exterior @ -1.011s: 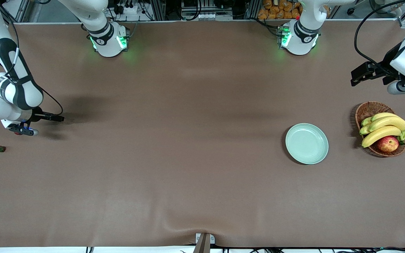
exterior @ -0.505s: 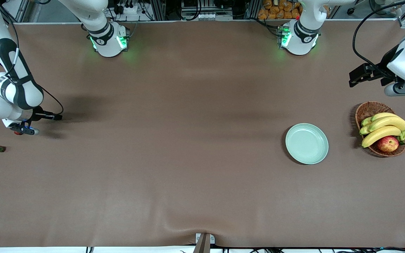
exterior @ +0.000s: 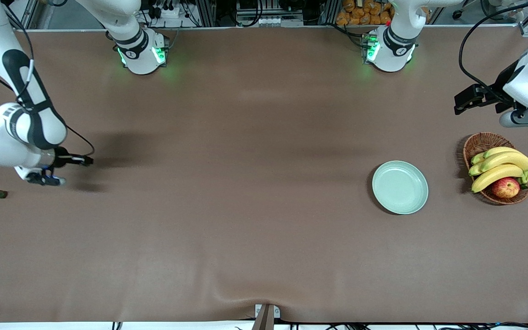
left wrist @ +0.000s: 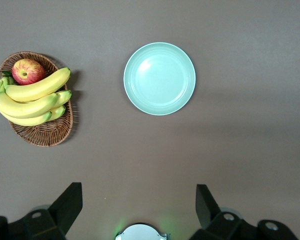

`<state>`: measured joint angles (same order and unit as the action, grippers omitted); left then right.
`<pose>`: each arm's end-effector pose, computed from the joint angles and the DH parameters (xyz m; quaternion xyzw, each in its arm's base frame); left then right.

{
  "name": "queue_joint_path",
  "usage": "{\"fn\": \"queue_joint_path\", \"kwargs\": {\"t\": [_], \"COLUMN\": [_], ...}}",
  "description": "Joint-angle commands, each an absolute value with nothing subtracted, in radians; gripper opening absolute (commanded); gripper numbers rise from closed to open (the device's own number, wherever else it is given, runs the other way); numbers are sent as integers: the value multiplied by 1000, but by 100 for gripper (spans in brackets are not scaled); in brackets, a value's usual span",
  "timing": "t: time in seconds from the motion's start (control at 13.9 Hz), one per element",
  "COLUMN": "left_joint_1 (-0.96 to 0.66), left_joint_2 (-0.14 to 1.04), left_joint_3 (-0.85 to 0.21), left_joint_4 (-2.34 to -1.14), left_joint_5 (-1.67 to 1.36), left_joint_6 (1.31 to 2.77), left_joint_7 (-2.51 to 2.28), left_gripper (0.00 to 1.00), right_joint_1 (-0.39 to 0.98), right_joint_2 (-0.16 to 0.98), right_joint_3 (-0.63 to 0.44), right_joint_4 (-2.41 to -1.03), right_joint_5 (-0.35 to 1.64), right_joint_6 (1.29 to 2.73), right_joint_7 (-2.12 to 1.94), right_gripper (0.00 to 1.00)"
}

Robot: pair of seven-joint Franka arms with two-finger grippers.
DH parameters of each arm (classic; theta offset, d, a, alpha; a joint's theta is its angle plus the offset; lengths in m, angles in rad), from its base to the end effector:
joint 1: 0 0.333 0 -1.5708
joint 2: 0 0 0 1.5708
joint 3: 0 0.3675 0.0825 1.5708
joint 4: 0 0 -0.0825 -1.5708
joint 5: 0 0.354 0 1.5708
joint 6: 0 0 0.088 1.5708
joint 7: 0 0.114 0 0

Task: Collect all strawberries into plate
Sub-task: 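Close the right gripper on the strawberry and lift it, then set the strawberry mid-table with the right gripper while the left gripper approaches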

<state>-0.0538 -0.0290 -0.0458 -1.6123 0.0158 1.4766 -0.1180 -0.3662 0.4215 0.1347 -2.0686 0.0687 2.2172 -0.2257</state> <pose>0.4998 -0.0484 0.6581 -0.9985 -0.0096 0.0521 0.0143 0.5452 -0.1291 0.2718 -0.9891 0.0291 0.1192 0.0815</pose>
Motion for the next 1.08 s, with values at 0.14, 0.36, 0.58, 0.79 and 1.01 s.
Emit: {"fn": "queue_joint_path", "kwargs": {"t": [0.14, 0.36, 0.58, 0.79, 1.01], "left_joint_1": [-46, -38, -26, -23, 5], "left_joint_2": [-29, -28, -26, -18, -14], "left_joint_3": [-43, -41, -41, -35, -35], "left_joint_4": [-1624, -1640, -1649, -1660, -1686], "left_joint_5": [-2, -2, -2, 0, 0], "left_joint_6": [1476, 1482, 1485, 1485, 1489], "left_joint_7": [-100, -100, -98, -100, -100], "left_gripper": [100, 100, 100, 100, 100], "right_joint_1": [-220, -47, 147, 302, 435], "right_joint_2": [436, 506, 598, 687, 780], "right_joint_3": [249, 249, 249, 245, 244], "right_joint_4": [-1886, -1754, -1610, -1505, -1442], "right_joint_5": [181, 219, 218, 209, 210], "right_joint_6": [2148, 2149, 2160, 2189, 2334], "right_joint_7": [-218, -108, 133, 340, 506], "right_gripper": [0, 0, 0, 0, 0]}}
